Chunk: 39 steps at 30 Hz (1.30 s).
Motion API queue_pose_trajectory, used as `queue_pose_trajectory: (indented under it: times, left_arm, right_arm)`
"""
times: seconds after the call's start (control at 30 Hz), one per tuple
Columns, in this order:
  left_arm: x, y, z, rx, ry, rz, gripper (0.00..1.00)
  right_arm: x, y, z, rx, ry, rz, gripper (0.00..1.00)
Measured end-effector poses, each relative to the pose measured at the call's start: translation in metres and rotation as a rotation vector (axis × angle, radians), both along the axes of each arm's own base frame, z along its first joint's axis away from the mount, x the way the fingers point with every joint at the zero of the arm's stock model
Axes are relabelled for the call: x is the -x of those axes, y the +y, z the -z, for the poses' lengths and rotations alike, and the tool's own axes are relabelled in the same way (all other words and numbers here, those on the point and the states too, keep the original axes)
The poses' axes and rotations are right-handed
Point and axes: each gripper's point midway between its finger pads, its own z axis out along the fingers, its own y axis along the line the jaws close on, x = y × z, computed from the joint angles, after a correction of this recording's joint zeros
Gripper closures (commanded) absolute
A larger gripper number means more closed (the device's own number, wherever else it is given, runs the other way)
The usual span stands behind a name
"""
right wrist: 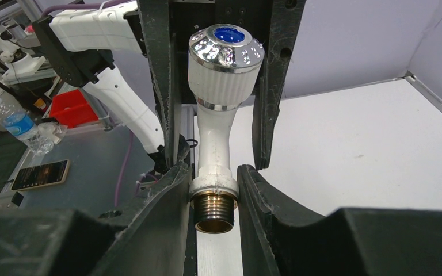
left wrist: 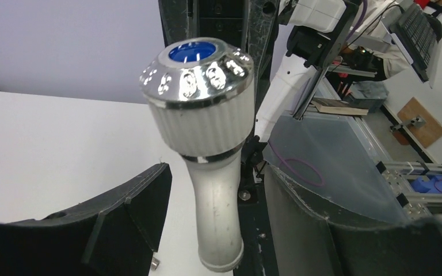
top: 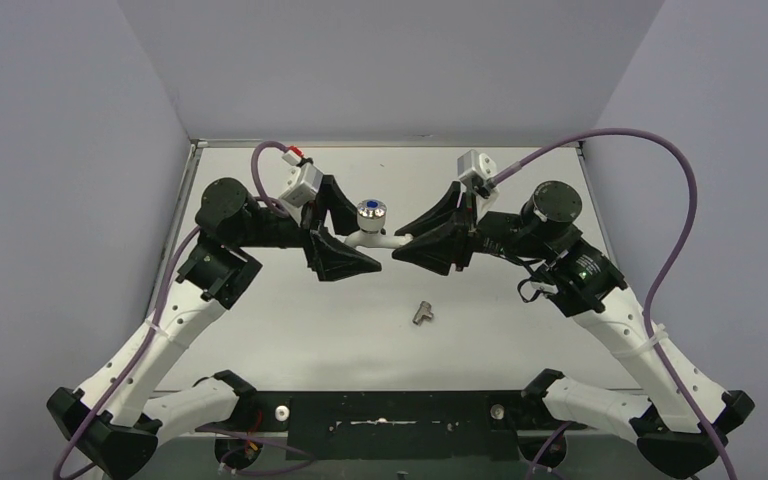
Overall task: Install the water faucets
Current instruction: Adjust the water faucet.
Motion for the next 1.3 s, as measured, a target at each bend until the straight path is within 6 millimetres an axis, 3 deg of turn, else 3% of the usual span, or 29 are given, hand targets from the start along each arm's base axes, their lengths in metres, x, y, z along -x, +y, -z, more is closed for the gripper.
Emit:
queue_pose_trajectory:
  times: [0.2,0.77,1.07,1.3]
  left_arm:
    - [0.003,-0.004,0.002,-0.004,0.015,0.021,0.49]
    - [0.006,-0.018,0.010,-0.022,0.043,0.058,0.57]
    - [0.008,-0.019,0.007,-0.017,0.052,0.062,0.69]
    - [0.008,-0.021,0.004,-0.007,0.062,0.069,0.85]
  right_arm:
    - [-0.003,0.003,0.004,0.009,0.008,0.000,1.00]
    - [-0.004,0.004,0.006,0.012,-0.004,0.006,1.00]
    - [-0.005,0.005,0.008,0.010,-0.005,0.002,1.00]
    - [-0.003,0.004,0.005,0.001,-0.017,-0.002,1.00]
